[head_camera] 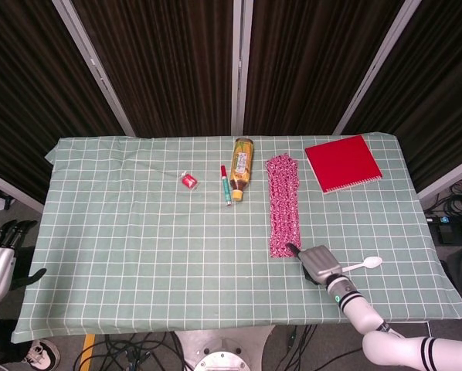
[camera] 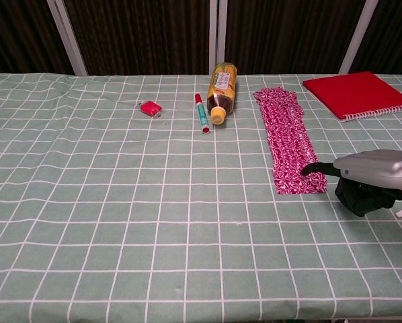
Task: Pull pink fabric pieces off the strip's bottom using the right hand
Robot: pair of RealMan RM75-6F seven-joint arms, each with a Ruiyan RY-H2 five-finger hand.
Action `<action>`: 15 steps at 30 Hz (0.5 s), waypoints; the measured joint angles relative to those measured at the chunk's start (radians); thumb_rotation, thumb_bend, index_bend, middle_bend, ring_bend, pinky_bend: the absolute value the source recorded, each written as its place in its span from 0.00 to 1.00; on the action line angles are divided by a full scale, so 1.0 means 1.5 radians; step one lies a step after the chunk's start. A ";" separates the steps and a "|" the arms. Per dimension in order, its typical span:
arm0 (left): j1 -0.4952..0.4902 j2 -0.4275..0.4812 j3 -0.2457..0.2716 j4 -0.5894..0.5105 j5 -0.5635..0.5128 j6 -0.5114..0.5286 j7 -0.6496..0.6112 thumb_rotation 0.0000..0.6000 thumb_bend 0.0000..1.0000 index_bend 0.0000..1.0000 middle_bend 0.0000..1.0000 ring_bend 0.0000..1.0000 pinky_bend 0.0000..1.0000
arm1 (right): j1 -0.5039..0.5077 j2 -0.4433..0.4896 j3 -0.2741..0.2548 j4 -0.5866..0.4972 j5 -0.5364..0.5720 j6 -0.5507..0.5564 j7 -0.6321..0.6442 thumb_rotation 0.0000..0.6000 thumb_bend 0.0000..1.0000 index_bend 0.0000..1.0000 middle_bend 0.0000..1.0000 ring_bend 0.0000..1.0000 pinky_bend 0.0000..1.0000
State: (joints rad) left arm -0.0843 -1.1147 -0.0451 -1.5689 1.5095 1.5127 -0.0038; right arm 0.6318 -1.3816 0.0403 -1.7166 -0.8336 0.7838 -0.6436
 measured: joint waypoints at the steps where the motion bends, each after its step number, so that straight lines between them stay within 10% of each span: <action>1: 0.000 0.000 0.000 0.000 -0.001 -0.002 0.001 1.00 0.10 0.15 0.16 0.10 0.19 | 0.005 0.000 -0.002 -0.001 0.008 0.000 -0.003 1.00 1.00 0.04 0.90 0.77 0.69; 15: 0.000 0.003 0.001 -0.001 0.002 -0.001 -0.006 1.00 0.10 0.15 0.16 0.10 0.19 | 0.048 0.004 -0.049 -0.001 0.068 0.020 -0.002 1.00 1.00 0.06 0.90 0.77 0.69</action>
State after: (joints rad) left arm -0.0839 -1.1098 -0.0433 -1.5698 1.5130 1.5118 -0.0130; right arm 0.7038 -1.3752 -0.0332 -1.7188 -0.7313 0.8131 -0.6472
